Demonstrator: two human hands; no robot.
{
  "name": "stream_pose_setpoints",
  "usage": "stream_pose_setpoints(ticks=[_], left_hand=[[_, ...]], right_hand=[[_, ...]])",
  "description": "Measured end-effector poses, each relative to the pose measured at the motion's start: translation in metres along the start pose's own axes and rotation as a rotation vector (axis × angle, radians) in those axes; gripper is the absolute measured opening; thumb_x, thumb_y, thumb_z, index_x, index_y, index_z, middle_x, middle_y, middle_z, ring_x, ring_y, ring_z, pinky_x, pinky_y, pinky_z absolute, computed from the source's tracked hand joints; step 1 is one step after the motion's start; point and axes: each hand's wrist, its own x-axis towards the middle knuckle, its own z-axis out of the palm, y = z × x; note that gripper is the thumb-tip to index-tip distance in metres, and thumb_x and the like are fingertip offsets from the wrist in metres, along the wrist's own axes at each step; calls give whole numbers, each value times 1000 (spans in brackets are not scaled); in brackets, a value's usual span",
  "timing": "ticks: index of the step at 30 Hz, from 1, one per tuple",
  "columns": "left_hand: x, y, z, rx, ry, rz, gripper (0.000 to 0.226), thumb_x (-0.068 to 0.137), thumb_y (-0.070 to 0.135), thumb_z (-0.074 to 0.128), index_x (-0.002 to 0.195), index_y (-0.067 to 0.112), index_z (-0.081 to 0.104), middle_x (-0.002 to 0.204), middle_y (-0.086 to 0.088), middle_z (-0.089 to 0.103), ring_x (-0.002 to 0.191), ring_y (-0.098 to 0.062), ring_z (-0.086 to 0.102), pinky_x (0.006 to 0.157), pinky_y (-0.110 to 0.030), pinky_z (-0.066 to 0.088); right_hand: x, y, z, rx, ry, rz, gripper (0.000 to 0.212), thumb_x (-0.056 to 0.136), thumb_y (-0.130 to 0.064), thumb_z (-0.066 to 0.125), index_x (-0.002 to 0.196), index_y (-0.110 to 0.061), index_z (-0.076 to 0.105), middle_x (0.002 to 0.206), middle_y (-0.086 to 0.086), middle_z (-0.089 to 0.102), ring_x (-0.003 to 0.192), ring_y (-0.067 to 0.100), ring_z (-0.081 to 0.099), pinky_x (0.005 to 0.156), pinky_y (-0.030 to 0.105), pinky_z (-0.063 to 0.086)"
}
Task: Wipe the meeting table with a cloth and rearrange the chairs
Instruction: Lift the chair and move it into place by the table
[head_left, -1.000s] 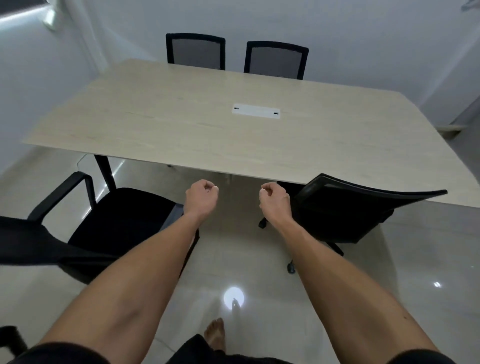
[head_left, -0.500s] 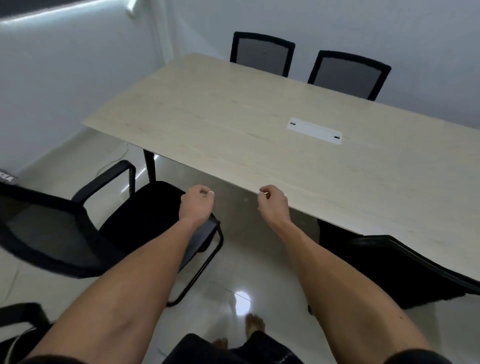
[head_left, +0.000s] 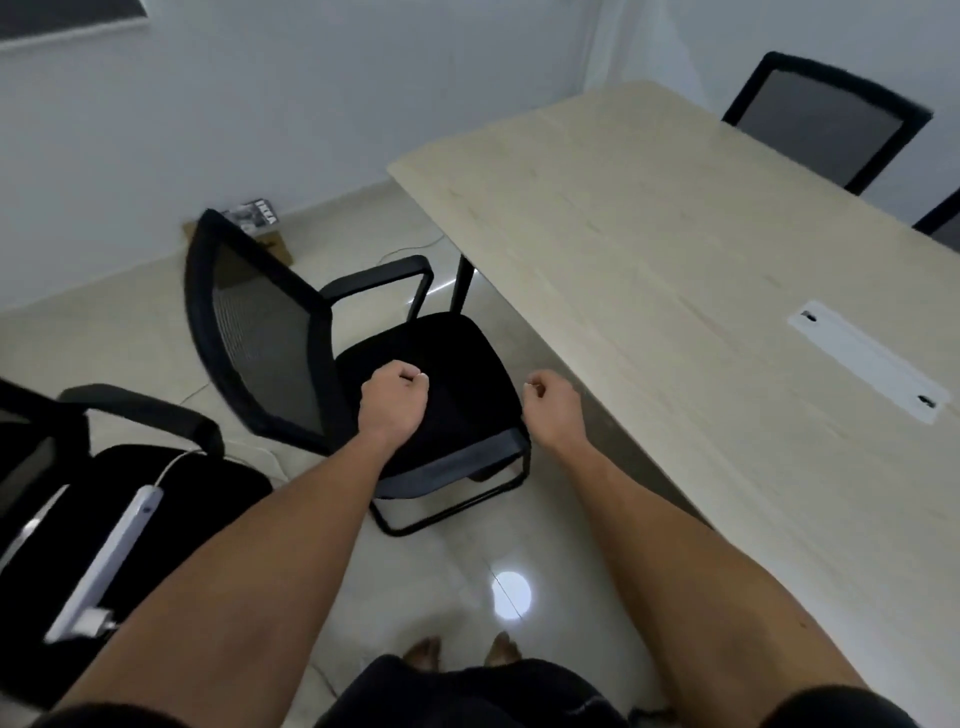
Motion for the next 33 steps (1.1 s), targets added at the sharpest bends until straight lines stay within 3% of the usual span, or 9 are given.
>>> stream_pose_setpoints(ticks=[5,10,17,19,23,26,29,31,33], left_hand=[[-8,-24,-14,-12,140,-95,9,96,31,60,90,32,67,85,5,75,89,-18,74,87,-31,55],[-19,-29,-47,27,478,-57,26,103,25,56,125,16,68,95,10,66,100,-18,67,90,-33,51],[-16,-52,-99,74,897,100,37,98,28,54,132,14,64,122,-8,61,114,-23,58,99,-33,49],[-7,-66,-110,13,921,28,44,96,31,54,137,14,61,127,-7,59,116,-24,58,103,-32,48],[11,-85,-122,-109,864,-84,47,101,26,54,145,8,55,137,-8,54,107,-10,56,85,2,36],[30,-99,-127,-219,823,-111,49,102,22,55,149,8,51,141,-10,56,89,2,55,81,-1,42],[47,-110,-130,-277,791,-160,52,103,23,57,153,9,49,135,-2,60,86,9,57,77,0,41],[50,-108,-130,-292,756,-124,41,102,21,54,139,4,61,118,-4,67,84,-2,62,73,-10,46],[55,-111,-131,-264,705,-82,20,99,15,48,87,10,64,79,1,60,64,-5,54,57,-18,39]], right_hand=[[10,8,33,-7,-118,-5,25,101,-20,51,118,-14,69,106,2,73,98,22,68,82,30,50],[3,25,73,-45,-223,27,23,102,-21,54,120,-14,68,108,0,69,98,19,64,87,30,48],[-10,68,141,97,-267,337,19,103,-24,53,101,-10,65,92,13,73,80,25,68,76,45,63],[-14,76,160,174,-256,462,21,106,-23,52,105,-5,62,82,11,66,70,21,61,63,37,58],[-13,94,194,329,-209,673,23,108,-30,55,111,-8,59,81,9,62,70,21,61,68,36,61],[-4,106,213,434,-140,746,23,108,-31,54,106,-8,57,79,8,59,70,20,59,82,42,63],[6,115,221,552,-76,788,21,109,-33,53,108,-13,55,90,8,65,86,22,67,79,41,62],[12,118,222,639,-66,798,26,109,-35,54,121,-11,54,101,11,69,99,25,72,74,37,61],[18,119,227,709,-46,829,32,108,-33,56,129,-8,54,110,15,71,99,27,72,76,35,62]])
